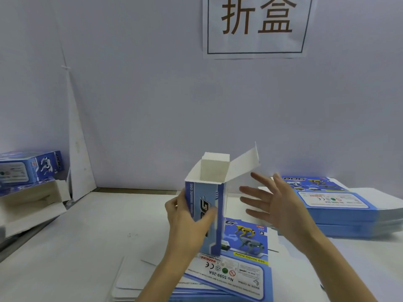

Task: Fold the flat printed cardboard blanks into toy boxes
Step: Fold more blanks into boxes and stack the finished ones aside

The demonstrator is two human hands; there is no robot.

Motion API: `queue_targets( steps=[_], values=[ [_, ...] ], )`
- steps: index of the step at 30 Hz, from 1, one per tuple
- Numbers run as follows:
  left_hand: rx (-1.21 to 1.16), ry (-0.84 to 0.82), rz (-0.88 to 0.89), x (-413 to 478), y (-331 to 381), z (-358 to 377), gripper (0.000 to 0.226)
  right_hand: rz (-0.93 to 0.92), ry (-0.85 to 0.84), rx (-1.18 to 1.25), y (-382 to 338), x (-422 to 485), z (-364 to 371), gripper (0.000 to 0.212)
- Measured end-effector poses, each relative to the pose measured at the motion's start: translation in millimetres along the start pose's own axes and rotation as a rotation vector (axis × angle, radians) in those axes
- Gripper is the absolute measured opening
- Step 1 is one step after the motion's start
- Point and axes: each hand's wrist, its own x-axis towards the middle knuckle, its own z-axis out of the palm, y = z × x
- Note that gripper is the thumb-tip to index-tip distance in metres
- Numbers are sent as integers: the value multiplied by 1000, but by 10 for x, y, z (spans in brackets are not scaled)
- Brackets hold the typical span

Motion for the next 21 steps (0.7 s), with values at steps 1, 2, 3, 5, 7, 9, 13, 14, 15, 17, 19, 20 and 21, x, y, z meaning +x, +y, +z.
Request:
queue_targets(
  steps=[1,2,3,5,7,9,13,14,15,17,19,20,21],
  values=[
    [-34,-8,-12,-3,15,-1,54,-3,-25,-21,-2,4,54,59],
    [-64,-24,-10,-14,33,8,47,1,-47,-62,17,7,118,58],
    [-84,-56,7,-36,50,27,41,-5,-78,-134,36,-5,188,60],
    [-111,-175,68,-102,87,67,39,-129,-133,-374,105,-32,313,76],
    [-108,-305,136,-148,130,76,47,-287,16,-506,184,-20,362,82],
    [-26,-350,222,-145,143,39,55,-398,236,-451,202,5,336,73],
    [84,-73,307,-49,141,-131,53,-362,172,-199,150,-23,142,67],
    [48,-63,253,-27,148,-182,68,-350,92,-135,131,-53,96,67],
    [-15,-111,178,-3,160,-216,84,-329,29,-78,127,-68,50,67],
    [-137,-273,91,2,176,-237,97,-291,-34,-1,145,-84,5,69],
    [-215,-368,108,-26,180,-227,81,-285,-35,12,165,-98,17,69],
    [-237,-364,120,-29,179,-220,69,-289,-28,-8,163,-101,33,71],
    [-253,-326,127,-27,176,-213,54,-284,-20,-43,164,-108,38,76]
  ],
)
